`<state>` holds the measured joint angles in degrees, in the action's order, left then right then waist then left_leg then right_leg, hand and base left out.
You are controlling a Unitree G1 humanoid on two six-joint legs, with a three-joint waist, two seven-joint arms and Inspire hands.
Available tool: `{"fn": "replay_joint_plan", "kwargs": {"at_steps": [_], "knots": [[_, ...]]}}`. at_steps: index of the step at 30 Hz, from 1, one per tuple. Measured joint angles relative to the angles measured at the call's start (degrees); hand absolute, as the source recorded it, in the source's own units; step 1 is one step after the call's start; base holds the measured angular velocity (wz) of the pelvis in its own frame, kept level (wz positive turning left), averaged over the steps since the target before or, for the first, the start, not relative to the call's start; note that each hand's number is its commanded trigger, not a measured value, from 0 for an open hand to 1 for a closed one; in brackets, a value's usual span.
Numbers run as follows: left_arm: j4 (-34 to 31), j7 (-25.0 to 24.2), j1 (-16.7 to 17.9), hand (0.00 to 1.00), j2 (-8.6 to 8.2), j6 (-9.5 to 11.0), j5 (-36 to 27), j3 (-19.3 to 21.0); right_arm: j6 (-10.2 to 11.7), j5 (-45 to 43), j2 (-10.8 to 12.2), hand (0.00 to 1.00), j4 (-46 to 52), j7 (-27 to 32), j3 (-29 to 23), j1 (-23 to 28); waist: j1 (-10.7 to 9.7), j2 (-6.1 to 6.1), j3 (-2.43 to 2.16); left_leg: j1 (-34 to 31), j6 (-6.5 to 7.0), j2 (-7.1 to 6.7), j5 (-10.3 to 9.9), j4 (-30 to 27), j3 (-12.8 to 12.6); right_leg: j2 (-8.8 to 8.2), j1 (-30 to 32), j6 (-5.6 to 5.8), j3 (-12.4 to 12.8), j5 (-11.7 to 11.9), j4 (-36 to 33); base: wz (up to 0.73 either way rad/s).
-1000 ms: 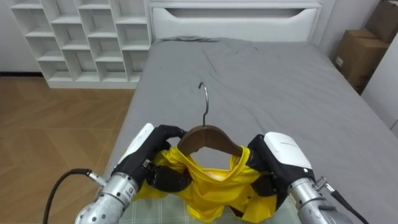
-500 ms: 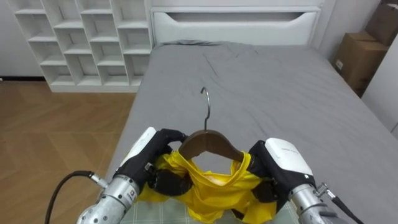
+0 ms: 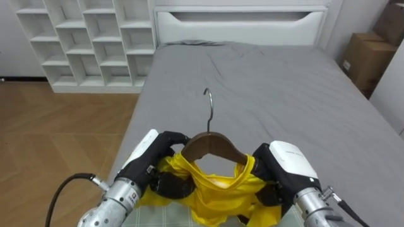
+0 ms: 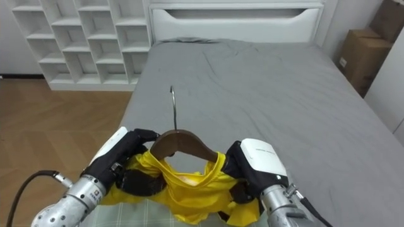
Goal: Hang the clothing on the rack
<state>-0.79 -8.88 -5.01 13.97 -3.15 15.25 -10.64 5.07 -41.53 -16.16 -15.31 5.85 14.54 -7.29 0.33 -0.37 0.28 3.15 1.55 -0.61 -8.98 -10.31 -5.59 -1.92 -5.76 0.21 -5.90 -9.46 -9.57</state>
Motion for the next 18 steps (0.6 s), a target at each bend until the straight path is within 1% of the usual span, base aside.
{"fn": "replay_joint_plan", "kwargs": {"at_steps": [1,4,5,8,10,12,13,14,15,18], "knots": [[0.0,0.01,0.0,0.0,0.1,0.38,0.03,0.67,1.01,-0.08,0.0,1.0,-0.31,0.67,0.0,0.02,-0.01,0.12,0.02,-0.03,0.0,0.02,0.0,0.01,0.01,0.0,0.04,0.0,-0.11,0.0,0.0,0.0],[-0.11,0.03,0.0,0.0,0.68,1.22,0.05,1.49,2.15,-0.02,-0.01,1.0,-0.68,1.6,0.02,0.13,0.07,0.65,-0.01,-0.19,-0.01,0.03,-0.01,0.16,0.02,0.01,0.25,0.0,-0.28,0.0,-0.08,0.0],[-0.12,0.05,0.0,1.0,0.68,1.28,0.05,1.58,2.35,-0.04,-0.01,1.0,-0.68,1.62,0.02,0.14,0.11,0.72,-0.05,-0.18,-0.01,0.02,-0.01,0.18,0.01,0.01,0.29,0.0,-0.25,0.0,-0.13,0.0],[-0.12,0.7,0.0,1.0,0.57,1.81,0.1,2.79,2.61,-0.35,-0.01,1.0,-0.67,2.78,-0.5,0.14,0.24,0.76,-0.08,0.0,-0.01,0.03,0.0,0.21,0.0,0.05,0.15,0.0,-0.23,0.0,-0.16,0.0],[-0.12,1.37,0.0,1.0,0.51,3.34,0.11,3.59,3.35,-0.34,0.0,1.0,-0.67,3.58,-1.11,0.14,0.29,0.76,-0.08,0.32,-0.01,0.02,0.0,0.3,-0.09,0.05,-0.06,0.0,-0.15,0.0,-0.12,0.0],[-0.12,2.0,0.0,0.51,0.58,4.2,0.39,3.7,4.04,-0.34,-0.02,1.0,-0.67,3.83,-1.54,0.14,0.37,0.75,-0.09,0.54,-0.01,0.0,0.0,0.47,-0.18,0.04,-0.16,0.0,-0.12,0.0,-0.1,-0.02],[-0.12,2.19,0.0,0.47,0.57,4.84,0.75,3.69,4.33,-0.34,-0.02,1.0,-0.67,3.9,-1.82,0.14,0.51,0.75,-0.09,0.56,-0.01,0.0,0.0,0.56,-0.29,0.04,-0.1,0.0,-0.05,0.0,-0.09,-0.04],[-0.12,2.25,0.0,0.3,0.57,5.1,1.01,3.69,4.33,-0.34,-0.02,1.0,-0.67,3.92,-1.89,0.15,0.6,0.75,-0.09,0.56,-0.01,0.0,0.0,0.59,-0.34,0.04,-0.06,0.0,-0.01,0.0,-0.08,-0.05],[-0.19,2.4,0.0,0.0,0.56,5.32,1.34,3.69,4.27,-0.34,-0.02,1.0,-0.67,3.92,-1.99,0.3,0.79,0.75,-0.09,0.57,-0.01,0.01,0.0,0.63,-0.37,0.04,-0.01,0.0,0.04,0.0,-0.07,0.0],[-0.21,2.67,0.0,0.0,0.54,5.65,2.45,3.69,4.0,-0.29,-0.02,1.0,-0.66,3.91,-2.37,0.94,1.01,0.74,-0.1,0.56,-0.01,-0.01,0.0,0.76,-0.34,0.04,0.01,0.0,-0.02,0.0,-0.02,0.0]]}}
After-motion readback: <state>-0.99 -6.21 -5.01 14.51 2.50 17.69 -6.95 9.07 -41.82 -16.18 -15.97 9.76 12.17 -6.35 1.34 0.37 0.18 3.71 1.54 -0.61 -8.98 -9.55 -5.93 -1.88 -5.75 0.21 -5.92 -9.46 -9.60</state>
